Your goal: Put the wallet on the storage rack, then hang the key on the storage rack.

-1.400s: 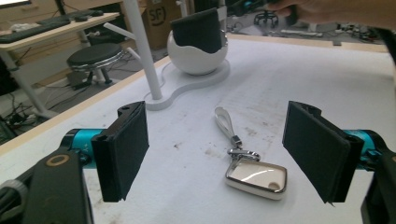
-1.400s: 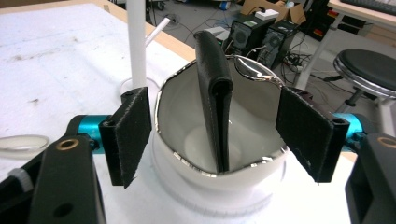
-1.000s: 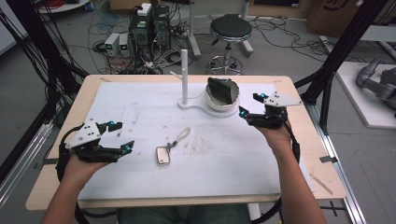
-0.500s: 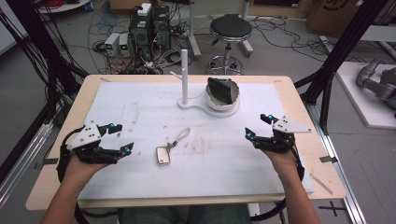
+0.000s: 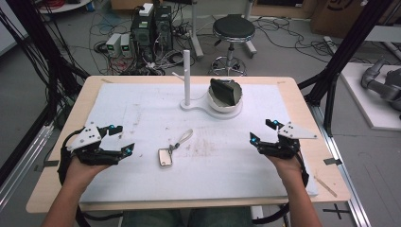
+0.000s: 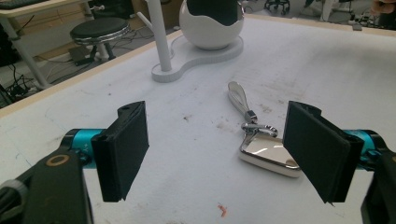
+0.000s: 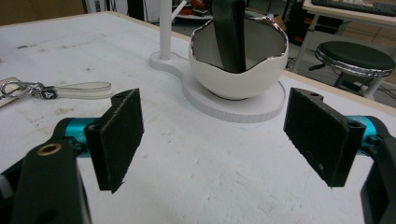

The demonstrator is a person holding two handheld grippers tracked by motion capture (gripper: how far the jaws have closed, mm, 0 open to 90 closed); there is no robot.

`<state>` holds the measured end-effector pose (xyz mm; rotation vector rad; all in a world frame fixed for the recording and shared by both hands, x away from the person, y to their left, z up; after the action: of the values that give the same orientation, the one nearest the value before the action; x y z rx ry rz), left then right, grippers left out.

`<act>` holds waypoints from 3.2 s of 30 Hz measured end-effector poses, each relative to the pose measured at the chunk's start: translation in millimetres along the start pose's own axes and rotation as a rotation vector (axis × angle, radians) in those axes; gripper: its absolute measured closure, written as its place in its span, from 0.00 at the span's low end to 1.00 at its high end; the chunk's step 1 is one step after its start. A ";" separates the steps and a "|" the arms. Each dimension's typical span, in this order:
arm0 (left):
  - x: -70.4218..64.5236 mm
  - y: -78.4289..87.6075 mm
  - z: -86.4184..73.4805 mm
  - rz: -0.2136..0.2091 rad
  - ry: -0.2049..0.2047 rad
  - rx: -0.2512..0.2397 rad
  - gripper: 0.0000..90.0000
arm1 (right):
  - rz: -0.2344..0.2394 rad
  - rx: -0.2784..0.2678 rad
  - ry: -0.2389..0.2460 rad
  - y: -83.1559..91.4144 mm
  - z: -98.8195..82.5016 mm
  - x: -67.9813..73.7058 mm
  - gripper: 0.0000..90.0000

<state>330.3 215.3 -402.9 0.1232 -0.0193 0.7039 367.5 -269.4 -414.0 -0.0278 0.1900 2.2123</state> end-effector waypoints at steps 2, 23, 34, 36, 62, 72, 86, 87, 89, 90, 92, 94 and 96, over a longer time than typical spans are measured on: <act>0.7 -1.2 0.6 -0.002 0.003 -0.004 0.25 | 0.005 0.002 -0.003 -0.3 -0.7 1.0 0.23; -11.1 -16.8 2.3 -0.009 0.004 0.019 0.25 | 0.007 -0.016 0.010 1.4 6.3 2.7 0.23; -26.2 -73.1 -3.4 -0.012 0.028 0.098 0.25 | 0.007 -0.019 0.002 3.3 5.1 -0.7 0.23; -29.2 -86.0 -8.8 -0.011 0.028 0.128 0.25 | 0.004 -0.025 0.003 4.4 5.8 -2.9 0.23; -57.5 -155.2 -63.5 -0.052 0.001 0.404 0.90 | 0.003 -0.005 0.028 2.5 2.7 -2.3 0.23; -50.5 -149.6 -53.6 -0.024 0.041 0.329 0.90 | 0.000 -0.008 0.033 4.6 4.5 -2.3 0.23; -28.8 -137.4 30.7 0.058 0.086 0.060 0.90 | 0.009 -0.023 0.048 4.2 10.0 3.1 0.23; -24.4 -136.5 46.9 0.080 0.091 0.006 0.90 | 0.006 -0.028 0.056 4.7 11.7 2.8 0.23; -19.2 -136.3 60.8 0.100 0.086 -0.019 0.90 | 0.006 -0.032 0.050 5.1 13.2 3.6 0.23; -19.2 -136.3 60.8 0.100 0.086 -0.019 0.90 | 0.004 -0.033 0.055 5.2 13.6 3.4 0.23; -14.1 -137.5 72.3 0.126 0.082 -0.043 0.90 | 0.007 -0.037 0.059 5.2 14.2 3.8 0.23; -8.9 -138.8 81.7 0.145 0.079 -0.058 0.90 | 0.007 -0.037 0.060 5.2 14.2 3.6 0.23; -4.8 -141.4 89.0 0.168 0.075 -0.068 0.90 | 0.008 -0.038 0.061 5.1 14.1 3.4 0.23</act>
<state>420.2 94.8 -330.0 0.0298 0.0183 0.8739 362.0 -267.6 -399.7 -0.1163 0.1824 2.2243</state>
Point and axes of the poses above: each handheld gripper's, and its own axes: y roughly backward along the jaws, z roughly out of its top, x roughly to its left, the point moved 6 cm from there along -y, roughly forward along the jaws, and after that the axes turned 12 degrees about -x, right-handed, at the moved point
